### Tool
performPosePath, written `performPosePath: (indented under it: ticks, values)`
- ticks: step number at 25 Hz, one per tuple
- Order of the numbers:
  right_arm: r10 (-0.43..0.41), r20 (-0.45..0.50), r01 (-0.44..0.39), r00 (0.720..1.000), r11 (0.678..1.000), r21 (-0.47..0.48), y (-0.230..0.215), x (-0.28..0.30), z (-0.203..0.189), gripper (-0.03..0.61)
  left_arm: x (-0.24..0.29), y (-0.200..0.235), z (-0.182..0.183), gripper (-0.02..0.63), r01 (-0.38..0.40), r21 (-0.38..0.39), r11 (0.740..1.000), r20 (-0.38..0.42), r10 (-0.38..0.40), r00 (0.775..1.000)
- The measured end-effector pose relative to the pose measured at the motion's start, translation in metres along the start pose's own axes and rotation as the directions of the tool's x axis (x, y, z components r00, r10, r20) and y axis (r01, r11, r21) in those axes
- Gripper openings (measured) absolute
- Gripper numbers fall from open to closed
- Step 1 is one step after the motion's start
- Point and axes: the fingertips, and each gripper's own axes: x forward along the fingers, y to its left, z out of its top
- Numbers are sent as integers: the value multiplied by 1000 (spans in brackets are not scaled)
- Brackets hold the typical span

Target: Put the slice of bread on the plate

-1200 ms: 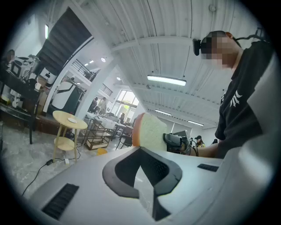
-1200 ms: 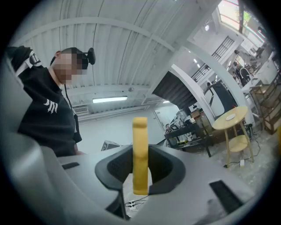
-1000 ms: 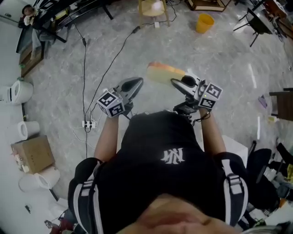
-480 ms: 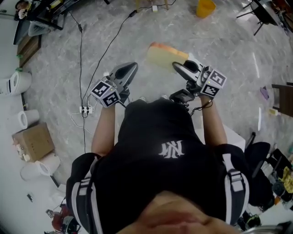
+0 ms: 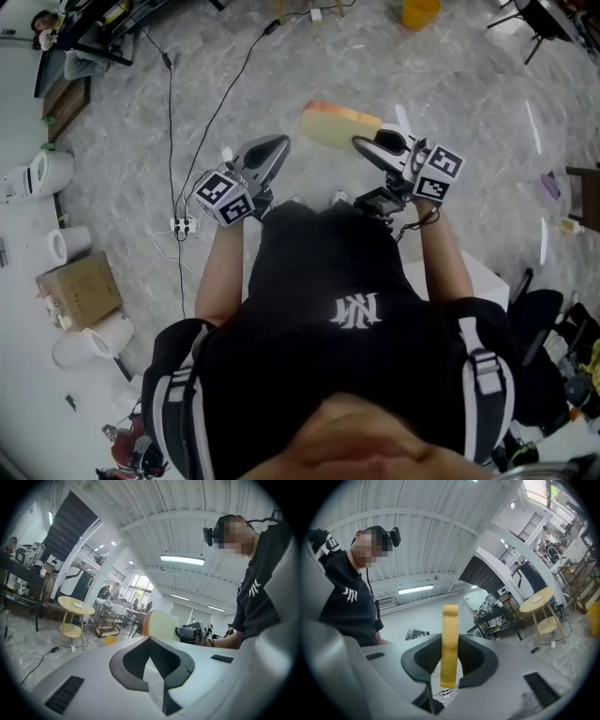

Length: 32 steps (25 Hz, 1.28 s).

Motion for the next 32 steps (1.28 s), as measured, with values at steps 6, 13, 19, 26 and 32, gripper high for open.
performPosePath:
  ticks: [6,13,19,26,32]
  values:
    - [-25,9,25,1000,1000,15,-8,-13,-2,92,5,-5,-3,12,3,1,1000,-17,-3,1000]
    - [-34,4,34,999,999,36,-21,-10,0,92,11,2,-4,12,4,-11,1000,-29,-4,1000]
    - [-55,-9,55,998,998,39,-38,7,7,92,16,26,4,12,19,-28,999,-17,-19,1000]
    - [-96,-15,97,995,994,44,-78,27,27,92,35,70,25,12,33,-38,999,16,-33,999]
    - [-133,-22,134,991,991,18,-120,64,61,92,53,129,55,12,37,-23,999,40,-36,999]
